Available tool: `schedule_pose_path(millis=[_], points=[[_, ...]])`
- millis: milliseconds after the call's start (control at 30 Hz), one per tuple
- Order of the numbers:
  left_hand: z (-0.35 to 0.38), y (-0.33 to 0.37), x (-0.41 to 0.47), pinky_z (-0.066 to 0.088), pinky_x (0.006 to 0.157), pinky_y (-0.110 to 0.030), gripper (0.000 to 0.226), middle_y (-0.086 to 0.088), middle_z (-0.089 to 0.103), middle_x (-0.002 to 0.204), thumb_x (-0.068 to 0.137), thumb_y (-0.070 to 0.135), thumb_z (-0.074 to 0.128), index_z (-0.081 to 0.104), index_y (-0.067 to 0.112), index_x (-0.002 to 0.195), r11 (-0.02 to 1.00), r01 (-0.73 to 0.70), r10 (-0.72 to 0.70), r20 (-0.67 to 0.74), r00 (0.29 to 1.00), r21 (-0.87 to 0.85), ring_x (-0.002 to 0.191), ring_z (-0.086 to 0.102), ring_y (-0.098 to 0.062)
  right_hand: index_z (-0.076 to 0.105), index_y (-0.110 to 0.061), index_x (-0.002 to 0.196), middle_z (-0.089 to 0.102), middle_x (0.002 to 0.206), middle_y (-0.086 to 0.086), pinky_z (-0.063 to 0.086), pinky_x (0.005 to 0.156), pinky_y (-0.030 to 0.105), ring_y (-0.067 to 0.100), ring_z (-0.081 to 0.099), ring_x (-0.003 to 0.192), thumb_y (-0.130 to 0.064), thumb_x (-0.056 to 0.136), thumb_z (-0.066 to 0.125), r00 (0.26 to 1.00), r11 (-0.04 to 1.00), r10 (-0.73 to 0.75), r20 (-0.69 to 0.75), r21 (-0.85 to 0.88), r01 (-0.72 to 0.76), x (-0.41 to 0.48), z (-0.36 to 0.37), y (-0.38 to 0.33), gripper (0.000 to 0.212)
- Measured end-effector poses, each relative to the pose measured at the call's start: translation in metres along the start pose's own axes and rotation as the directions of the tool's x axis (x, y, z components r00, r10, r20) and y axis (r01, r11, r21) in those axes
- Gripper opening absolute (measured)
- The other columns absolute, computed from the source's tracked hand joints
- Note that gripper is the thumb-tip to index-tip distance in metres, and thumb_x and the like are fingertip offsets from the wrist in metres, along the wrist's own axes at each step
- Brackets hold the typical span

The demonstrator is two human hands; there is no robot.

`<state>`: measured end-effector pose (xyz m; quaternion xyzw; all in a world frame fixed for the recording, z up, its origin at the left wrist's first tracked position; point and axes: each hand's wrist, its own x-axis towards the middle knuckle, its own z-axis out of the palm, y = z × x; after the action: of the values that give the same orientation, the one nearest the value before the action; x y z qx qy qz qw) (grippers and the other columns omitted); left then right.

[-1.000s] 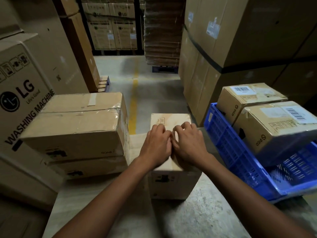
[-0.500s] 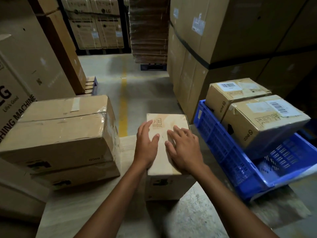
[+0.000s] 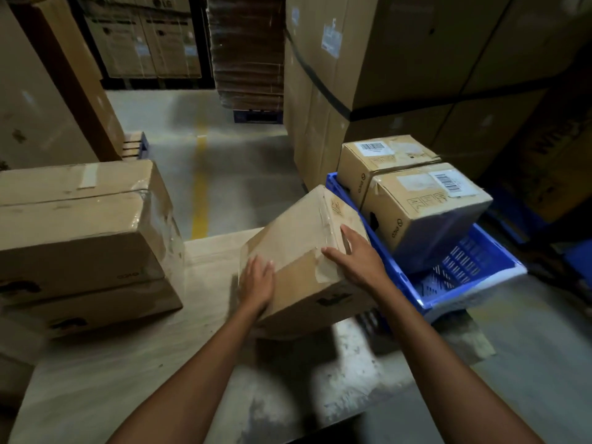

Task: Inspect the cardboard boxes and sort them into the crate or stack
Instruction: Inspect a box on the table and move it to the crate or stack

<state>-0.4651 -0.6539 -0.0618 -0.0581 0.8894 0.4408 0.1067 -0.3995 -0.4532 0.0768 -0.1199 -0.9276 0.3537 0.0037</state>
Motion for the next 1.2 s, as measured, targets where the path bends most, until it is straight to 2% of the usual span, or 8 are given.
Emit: schedule_pose_path(millis=[100, 200, 300, 367, 533, 667, 967, 1200], points=[[0.003, -0.018, -0.016, 0.012, 0.122, -0.037, 0.060, -0.005, 0.017, 0.165, 0.104, 0.046, 0.032, 0.027, 0.015, 0.156, 0.998, -0.031, 0.032, -0.017, 0.999, 0.052, 0.151, 0.014, -0.023, 0.029, -0.023, 0.157, 0.038, 0.158, 0.005, 0.036, 0.114, 0.048, 0.027, 0.043, 0.138, -0.049, 0.093, 0.064, 0.995, 0.981, 0.056, 0.077, 0.180, -0.069, 0.000, -0.013, 0.031, 0.077], [0.002, -0.022, -0.044, 0.007, 0.122, -0.038, 0.058, 0.001, 0.010, 0.166, 0.104, 0.048, 0.032, 0.024, 0.023, 0.157, 0.986, -0.022, 0.031, -0.054, 0.998, 0.166, 0.152, 0.006, -0.019, 0.046, -0.027, 0.147, 0.060, 0.138, 0.004, 0.052, 0.097, 0.042, 0.023, 0.063, 0.116, -0.051, 0.082, 0.065, 0.983, 0.927, 0.035, 0.179, 0.361, -0.099, -0.006, -0.011, 0.059, 0.072], [-0.005, -0.037, -0.071, 0.003, 0.122, -0.041, 0.058, 0.003, 0.007, 0.166, 0.104, 0.051, 0.031, 0.023, 0.027, 0.156, 0.962, 0.014, 0.019, -0.117, 0.993, 0.272, 0.152, 0.003, -0.018, 0.055, -0.022, 0.138, 0.068, 0.122, 0.006, 0.055, 0.078, 0.027, 0.018, 0.070, 0.100, -0.024, 0.094, 0.058, 0.975, 0.859, -0.012, 0.222, 0.501, -0.103, -0.019, 0.007, 0.068, 0.043], [-0.017, -0.049, -0.088, 0.003, 0.122, -0.041, 0.058, 0.002, 0.007, 0.166, 0.104, 0.051, 0.031, 0.023, 0.027, 0.156, 0.951, 0.045, 0.003, -0.155, 0.988, 0.305, 0.153, 0.002, -0.018, 0.059, -0.025, 0.131, 0.070, 0.117, 0.006, 0.058, 0.080, 0.033, 0.021, 0.071, 0.099, -0.015, 0.098, 0.054, 0.963, 0.826, -0.058, 0.265, 0.555, -0.103, -0.026, 0.021, 0.065, 0.035], [-0.060, -0.093, -0.127, 0.005, 0.122, -0.047, 0.059, 0.003, 0.004, 0.166, 0.103, 0.053, 0.028, 0.020, 0.029, 0.157, 0.914, 0.141, -0.050, -0.240, 0.969, 0.381, 0.153, 0.000, -0.019, 0.064, -0.023, 0.122, 0.073, 0.109, 0.006, 0.058, 0.086, 0.044, 0.025, 0.070, 0.098, -0.006, 0.096, 0.052, 0.930, 0.799, -0.094, 0.356, 0.584, -0.143, -0.053, 0.069, 0.041, 0.033], [-0.102, -0.134, -0.155, 0.006, 0.121, -0.050, 0.061, 0.003, 0.003, 0.166, 0.103, 0.054, 0.026, 0.018, 0.029, 0.157, 0.869, 0.204, -0.075, -0.288, 0.955, 0.450, 0.153, 0.000, -0.020, 0.063, -0.032, 0.129, 0.073, 0.113, 0.002, 0.061, 0.081, 0.048, 0.026, 0.071, 0.096, -0.019, 0.089, 0.053, 0.906, 0.824, -0.117, 0.406, 0.549, -0.140, -0.077, 0.123, 0.019, 0.043], [-0.206, -0.224, -0.181, 0.007, 0.121, -0.051, 0.061, 0.004, 0.002, 0.166, 0.102, 0.055, 0.026, 0.020, 0.030, 0.157, 0.827, 0.252, -0.089, -0.324, 0.942, 0.502, 0.153, -0.001, -0.019, 0.053, -0.028, 0.137, 0.065, 0.127, 0.002, 0.057, 0.093, 0.051, 0.024, 0.065, 0.109, -0.021, 0.101, 0.048, 0.853, 0.845, -0.133, 0.504, 0.507, -0.168, -0.120, 0.225, -0.057, 0.037], [-0.273, -0.266, -0.163, 0.006, 0.121, -0.048, 0.058, 0.001, 0.008, 0.166, 0.103, 0.051, 0.032, 0.026, 0.027, 0.156, 0.835, 0.217, -0.051, -0.321, 0.946, 0.505, 0.153, 0.001, -0.020, 0.054, -0.026, 0.136, 0.065, 0.123, 0.001, 0.057, 0.092, 0.048, 0.024, 0.065, 0.107, -0.018, 0.103, 0.045, 0.897, 0.833, -0.071, 0.437, 0.521, -0.187, -0.129, 0.292, -0.116, 0.035]])
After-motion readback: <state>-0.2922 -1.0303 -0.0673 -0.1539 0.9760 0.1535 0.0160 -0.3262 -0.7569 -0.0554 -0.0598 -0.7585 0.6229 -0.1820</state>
